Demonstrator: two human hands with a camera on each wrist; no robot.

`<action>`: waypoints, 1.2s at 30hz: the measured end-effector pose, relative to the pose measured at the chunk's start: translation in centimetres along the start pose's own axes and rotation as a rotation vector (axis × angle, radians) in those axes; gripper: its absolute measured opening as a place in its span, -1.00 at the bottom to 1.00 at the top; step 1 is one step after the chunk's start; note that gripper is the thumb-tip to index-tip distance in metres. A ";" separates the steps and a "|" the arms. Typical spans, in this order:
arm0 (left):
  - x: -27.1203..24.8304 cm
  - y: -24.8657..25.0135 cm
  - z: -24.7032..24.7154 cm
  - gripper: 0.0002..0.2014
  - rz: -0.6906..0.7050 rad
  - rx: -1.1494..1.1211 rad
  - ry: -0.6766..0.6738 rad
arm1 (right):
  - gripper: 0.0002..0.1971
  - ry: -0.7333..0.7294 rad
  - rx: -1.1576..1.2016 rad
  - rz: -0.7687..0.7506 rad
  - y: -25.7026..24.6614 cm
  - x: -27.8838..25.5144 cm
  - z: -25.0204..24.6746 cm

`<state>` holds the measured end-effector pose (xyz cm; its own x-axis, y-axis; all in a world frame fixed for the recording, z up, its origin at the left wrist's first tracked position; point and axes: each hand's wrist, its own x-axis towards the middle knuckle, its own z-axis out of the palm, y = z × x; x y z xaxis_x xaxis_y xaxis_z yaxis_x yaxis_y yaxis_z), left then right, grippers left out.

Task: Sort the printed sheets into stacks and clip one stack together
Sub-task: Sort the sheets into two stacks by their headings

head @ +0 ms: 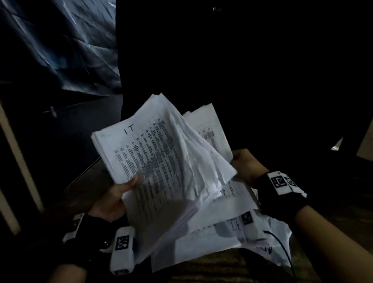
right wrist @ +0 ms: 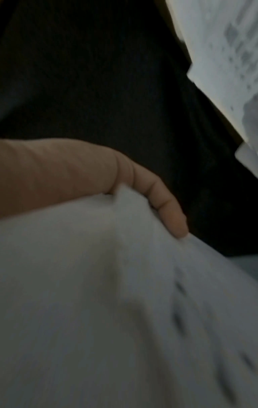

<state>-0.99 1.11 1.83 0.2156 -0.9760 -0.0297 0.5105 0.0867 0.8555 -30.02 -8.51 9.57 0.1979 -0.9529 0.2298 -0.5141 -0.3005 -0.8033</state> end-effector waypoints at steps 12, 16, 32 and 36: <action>1.0 -1.2 2.7 -0.51 0.271 0.229 0.186 | -0.21 -0.180 0.398 0.009 -2.7 -1.7 0.3; 0.1 0.2 5.1 -0.65 0.491 0.613 0.266 | -0.80 0.001 0.159 -0.085 -1.8 -1.4 1.1; -0.1 2.0 5.2 -0.65 0.623 0.505 0.172 | -0.54 0.160 0.328 -0.331 -0.2 -4.0 3.5; 0.2 0.4 5.2 -0.57 0.535 0.476 0.216 | -0.45 0.171 0.252 -0.327 -0.2 -3.8 4.2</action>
<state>-5.07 -0.06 4.88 0.5168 -0.7599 0.3943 -0.1151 0.3947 0.9116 -27.20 -4.67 6.53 0.1641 -0.8088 0.5648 -0.2235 -0.5881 -0.7773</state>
